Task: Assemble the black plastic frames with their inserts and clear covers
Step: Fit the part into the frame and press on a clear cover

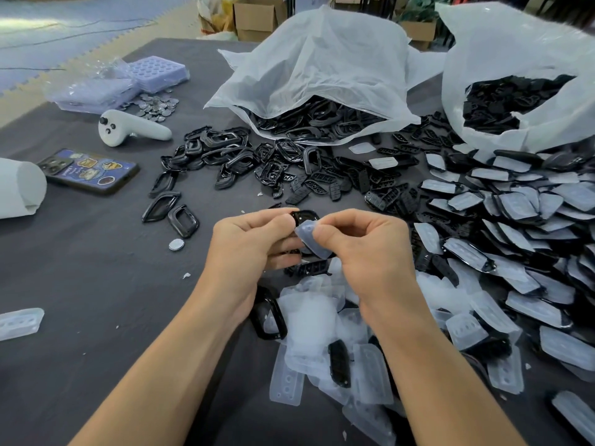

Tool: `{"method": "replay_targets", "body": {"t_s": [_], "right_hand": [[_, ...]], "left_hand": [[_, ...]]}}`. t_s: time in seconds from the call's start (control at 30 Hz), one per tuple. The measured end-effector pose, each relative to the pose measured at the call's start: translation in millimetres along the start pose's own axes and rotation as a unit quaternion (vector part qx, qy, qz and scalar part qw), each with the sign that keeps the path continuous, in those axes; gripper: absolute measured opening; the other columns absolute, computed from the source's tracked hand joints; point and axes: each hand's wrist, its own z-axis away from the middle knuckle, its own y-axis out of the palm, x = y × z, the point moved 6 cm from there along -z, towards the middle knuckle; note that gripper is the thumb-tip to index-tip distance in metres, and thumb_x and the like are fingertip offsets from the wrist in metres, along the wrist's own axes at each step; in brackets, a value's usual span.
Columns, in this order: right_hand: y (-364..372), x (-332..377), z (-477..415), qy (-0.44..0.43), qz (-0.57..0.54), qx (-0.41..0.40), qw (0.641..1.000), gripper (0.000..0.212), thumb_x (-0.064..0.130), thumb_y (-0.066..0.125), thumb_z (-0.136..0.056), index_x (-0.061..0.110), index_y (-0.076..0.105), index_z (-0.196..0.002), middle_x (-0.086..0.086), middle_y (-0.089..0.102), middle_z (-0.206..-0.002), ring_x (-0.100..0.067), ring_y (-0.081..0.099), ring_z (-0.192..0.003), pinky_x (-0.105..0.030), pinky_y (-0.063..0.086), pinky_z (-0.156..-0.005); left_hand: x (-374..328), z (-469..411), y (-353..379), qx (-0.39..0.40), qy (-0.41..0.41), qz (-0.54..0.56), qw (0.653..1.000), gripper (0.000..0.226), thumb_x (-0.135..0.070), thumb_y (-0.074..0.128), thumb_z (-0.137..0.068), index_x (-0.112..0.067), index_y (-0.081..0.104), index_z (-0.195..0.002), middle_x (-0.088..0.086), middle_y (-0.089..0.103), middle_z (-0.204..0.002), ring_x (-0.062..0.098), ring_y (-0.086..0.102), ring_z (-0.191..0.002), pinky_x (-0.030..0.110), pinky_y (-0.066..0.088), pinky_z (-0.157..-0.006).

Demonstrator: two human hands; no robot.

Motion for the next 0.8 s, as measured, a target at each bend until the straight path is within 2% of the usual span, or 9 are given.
{"method": "replay_targets", "body": {"t_s": [0.1, 0.2, 0.23, 0.3, 0.4, 0.5, 0.6, 0.7, 0.8], "right_hand": [[-0.4, 3.3, -2.0, -0.022, 0.034, 0.027, 0.999, 0.017, 0.006, 0.083, -0.078, 0.022, 0.080, -0.071, -0.003, 0.076, -0.071, -0.032, 0.072, -0.075, -0.050, 0.061, -0.078], [-2.5, 5.0, -4.7, -0.033, 0.043, 0.076, 0.996, 0.016, 0.006, 0.084, -0.077, 0.020, 0.079, -0.071, -0.005, 0.075, -0.070, -0.016, 0.064, -0.063, -0.035, 0.055, -0.065], [-3.3, 5.2, -5.8, -0.035, 0.040, 0.090, 0.995, 0.016, 0.005, 0.084, -0.077, 0.019, 0.079, -0.070, -0.005, 0.075, -0.070, -0.012, 0.063, -0.063, -0.030, 0.054, -0.065], [-5.0, 4.6, -7.4, -0.033, 0.029, 0.096, 0.994, 0.014, 0.005, 0.085, -0.076, 0.016, 0.079, -0.070, -0.007, 0.075, -0.072, -0.011, 0.064, -0.065, -0.029, 0.054, -0.069], [-4.7, 2.4, -6.9, -0.024, 0.008, 0.075, 0.997, 0.011, 0.010, 0.087, -0.075, 0.015, 0.079, -0.071, -0.010, 0.076, -0.074, -0.015, 0.067, -0.068, -0.033, 0.059, -0.071], [-5.6, -0.2, -5.6, -0.023, 0.039, 0.037, 0.998, 0.010, 0.018, 0.087, -0.075, 0.021, 0.079, -0.070, -0.002, 0.075, -0.069, -0.011, 0.067, -0.066, -0.036, 0.058, -0.069], [-7.9, -1.4, -4.6, -0.030, 0.082, -0.011, 0.996, 0.011, 0.018, 0.084, -0.078, 0.025, 0.078, -0.070, 0.009, 0.074, -0.066, -0.006, 0.068, -0.062, -0.030, 0.057, -0.066], [-8.0, 3.2, 0.0, -0.057, 0.130, -0.053, 0.988, 0.014, 0.021, 0.083, -0.078, 0.028, 0.076, -0.068, 0.018, 0.071, -0.063, 0.000, 0.067, -0.060, -0.017, 0.053, -0.061], [-7.4, 5.7, 2.8, -0.065, 0.144, -0.069, 0.985, 0.015, 0.022, 0.085, -0.078, 0.027, 0.075, -0.068, 0.021, 0.071, -0.063, 0.002, 0.067, -0.061, -0.011, 0.050, -0.057]], "left_hand": [[-1.2, -0.4, -1.2, 0.000, 0.010, -0.023, 1.000, 0.017, -0.005, 0.069, -0.096, -0.016, 0.082, -0.100, 0.010, 0.080, -0.082, 0.012, 0.074, -0.064, 0.021, 0.059, -0.058], [-1.7, -0.3, 1.4, 0.026, 0.006, -0.027, 0.999, 0.024, -0.003, 0.068, -0.095, -0.019, 0.085, -0.090, 0.011, 0.079, -0.079, 0.011, 0.072, -0.060, 0.020, 0.058, -0.058], [-1.3, 0.0, 2.5, 0.035, 0.002, -0.031, 0.999, 0.028, -0.002, 0.068, -0.095, -0.022, 0.086, -0.088, 0.010, 0.080, -0.079, 0.010, 0.072, -0.060, 0.020, 0.058, -0.058], [0.5, 0.0, 3.4, 0.038, -0.002, -0.038, 0.999, 0.028, -0.002, 0.069, -0.094, -0.023, 0.086, -0.088, 0.011, 0.080, -0.082, 0.011, 0.073, -0.064, 0.020, 0.059, -0.059], [2.9, 0.6, 5.5, 0.039, -0.005, -0.036, 0.999, 0.017, -0.005, 0.074, -0.092, -0.018, 0.085, -0.095, 0.015, 0.081, -0.088, 0.016, 0.076, -0.073, 0.020, 0.059, -0.062], [4.1, 1.8, 8.1, 0.043, -0.005, -0.029, 0.999, 0.017, -0.006, 0.076, -0.089, -0.018, 0.085, -0.096, 0.015, 0.081, -0.090, 0.019, 0.078, -0.077, 0.020, 0.059, -0.063], [4.4, 2.1, 8.9, 0.044, -0.003, -0.023, 0.999, 0.020, -0.001, 0.071, -0.092, -0.015, 0.084, -0.098, 0.017, 0.081, -0.092, 0.024, 0.079, -0.083, 0.022, 0.060, -0.065], [4.0, 2.6, 9.3, 0.047, 0.000, -0.018, 0.999, 0.021, 0.001, 0.070, -0.092, -0.012, 0.082, -0.103, 0.018, 0.080, -0.093, 0.026, 0.079, -0.085, 0.023, 0.061, -0.068], [3.8, 3.6, 10.2, 0.052, 0.005, -0.005, 0.999, 0.022, 0.004, 0.069, -0.092, -0.009, 0.081, -0.105, 0.018, 0.080, -0.094, 0.025, 0.079, -0.084, 0.024, 0.061, -0.068]]}}
